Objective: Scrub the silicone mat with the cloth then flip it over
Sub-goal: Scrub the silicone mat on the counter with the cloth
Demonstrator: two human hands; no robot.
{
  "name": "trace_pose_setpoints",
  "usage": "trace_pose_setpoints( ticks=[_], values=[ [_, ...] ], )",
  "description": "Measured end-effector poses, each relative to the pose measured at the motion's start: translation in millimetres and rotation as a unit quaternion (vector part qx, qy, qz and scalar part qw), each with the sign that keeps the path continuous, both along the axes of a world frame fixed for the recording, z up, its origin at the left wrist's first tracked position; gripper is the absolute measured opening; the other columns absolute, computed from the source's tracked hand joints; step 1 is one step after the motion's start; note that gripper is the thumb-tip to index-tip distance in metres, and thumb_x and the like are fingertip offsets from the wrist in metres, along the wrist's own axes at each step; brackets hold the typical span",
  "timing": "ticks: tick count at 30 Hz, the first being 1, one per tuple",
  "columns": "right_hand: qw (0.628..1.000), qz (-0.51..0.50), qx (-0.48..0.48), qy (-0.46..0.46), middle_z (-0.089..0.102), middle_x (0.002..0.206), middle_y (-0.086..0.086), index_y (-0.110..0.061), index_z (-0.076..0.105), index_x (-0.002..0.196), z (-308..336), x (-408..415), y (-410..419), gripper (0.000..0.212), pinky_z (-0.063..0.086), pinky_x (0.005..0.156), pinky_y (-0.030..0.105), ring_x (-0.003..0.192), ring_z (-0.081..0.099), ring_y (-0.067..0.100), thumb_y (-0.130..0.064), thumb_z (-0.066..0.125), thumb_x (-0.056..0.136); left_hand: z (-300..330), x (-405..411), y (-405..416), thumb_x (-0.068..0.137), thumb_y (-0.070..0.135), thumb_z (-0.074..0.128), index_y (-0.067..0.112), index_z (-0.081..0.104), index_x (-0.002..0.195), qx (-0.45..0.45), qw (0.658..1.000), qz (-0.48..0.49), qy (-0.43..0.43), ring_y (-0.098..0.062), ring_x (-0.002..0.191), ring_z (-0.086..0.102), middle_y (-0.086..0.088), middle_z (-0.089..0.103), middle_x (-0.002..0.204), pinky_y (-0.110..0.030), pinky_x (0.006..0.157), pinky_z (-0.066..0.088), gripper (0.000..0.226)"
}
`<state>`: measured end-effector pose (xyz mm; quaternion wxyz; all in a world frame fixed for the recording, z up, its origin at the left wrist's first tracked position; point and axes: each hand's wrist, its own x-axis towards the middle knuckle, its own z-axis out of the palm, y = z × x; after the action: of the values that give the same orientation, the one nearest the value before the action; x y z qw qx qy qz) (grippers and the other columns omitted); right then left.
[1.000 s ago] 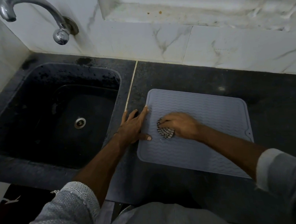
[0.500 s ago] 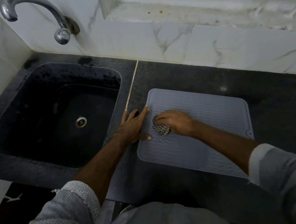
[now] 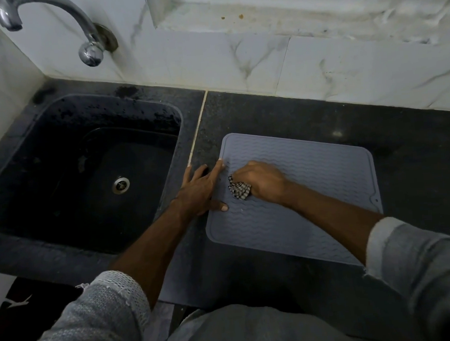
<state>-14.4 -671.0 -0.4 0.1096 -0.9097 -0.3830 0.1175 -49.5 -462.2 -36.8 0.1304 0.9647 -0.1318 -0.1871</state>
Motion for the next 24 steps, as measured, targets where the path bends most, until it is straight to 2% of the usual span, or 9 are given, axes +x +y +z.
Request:
trace_pose_setpoints(
  ticks=[4, 8, 11, 14, 20, 24],
  values=[
    [0.999, -0.047, 0.005, 0.024, 0.067, 0.111, 0.008, -0.014, 0.067, 0.109, 1, -5, -26, 0.027, 0.047, 0.088, 0.038, 0.104, 0.057, 0.026, -0.019, 0.066, 0.082, 0, -1, 0, 0.068, 0.067, 0.068, 0.025, -0.021, 0.149, -0.005, 1.0, -0.001, 0.005, -0.025, 0.148, -0.002, -0.004, 0.011, 0.161, -0.05, 0.111, -0.02, 0.128],
    [0.996, -0.067, -0.003, 0.051, 0.07, 0.101, 0.008, -0.012, 0.07, 0.099, 5, -3, -30, 0.019, 0.051, 0.084, 0.041, 0.097, 0.061, 0.025, -0.015, 0.069, 0.08, 1, 0, 0, 0.069, 0.066, 0.068, 0.025, -0.022, 0.149, -0.002, 1.0, -0.004, 0.002, -0.024, 0.148, -0.001, -0.004, 0.01, 0.161, -0.047, 0.109, -0.022, 0.127],
    [0.997, -0.053, 0.04, 0.023, 0.067, 0.108, 0.005, -0.016, 0.068, 0.106, 6, 1, -4, 0.024, 0.048, 0.089, 0.041, 0.103, 0.057, 0.024, -0.017, 0.067, 0.082, -1, 0, 0, 0.068, 0.068, 0.068, 0.027, -0.023, 0.149, -0.003, 1.0, -0.005, 0.007, -0.025, 0.148, -0.001, -0.002, 0.011, 0.161, -0.049, 0.11, -0.02, 0.128],
    [0.999, -0.033, 0.012, 0.01, 0.064, 0.115, 0.007, -0.017, 0.065, 0.113, 2, 1, 13, 0.029, 0.046, 0.089, 0.042, 0.107, 0.054, 0.028, -0.017, 0.062, 0.084, -3, 1, 0, 0.067, 0.069, 0.067, 0.028, -0.024, 0.148, 0.008, 1.0, -0.003, 0.005, -0.024, 0.148, -0.001, 0.001, 0.01, 0.161, -0.051, 0.111, -0.018, 0.129],
    [0.999, -0.039, 0.028, 0.022, 0.063, 0.121, 0.01, -0.012, 0.061, 0.12, -8, -13, -58, 0.04, 0.041, 0.095, 0.038, 0.109, 0.054, 0.029, -0.018, 0.068, 0.081, -6, 1, 4, 0.066, 0.071, 0.066, 0.029, -0.023, 0.148, -0.007, 1.0, -0.002, 0.005, -0.025, 0.147, -0.001, -0.006, 0.009, 0.161, -0.047, 0.107, -0.023, 0.128],
    [0.998, -0.051, 0.004, 0.027, 0.065, 0.118, 0.009, -0.013, 0.065, 0.115, -2, -5, -57, 0.033, 0.042, 0.095, 0.041, 0.11, 0.054, 0.029, -0.019, 0.067, 0.082, -2, 0, -1, 0.068, 0.069, 0.067, 0.026, -0.022, 0.149, 0.006, 1.0, -0.007, 0.001, -0.026, 0.148, 0.0, -0.004, 0.01, 0.161, -0.049, 0.11, -0.02, 0.127]
  ],
)
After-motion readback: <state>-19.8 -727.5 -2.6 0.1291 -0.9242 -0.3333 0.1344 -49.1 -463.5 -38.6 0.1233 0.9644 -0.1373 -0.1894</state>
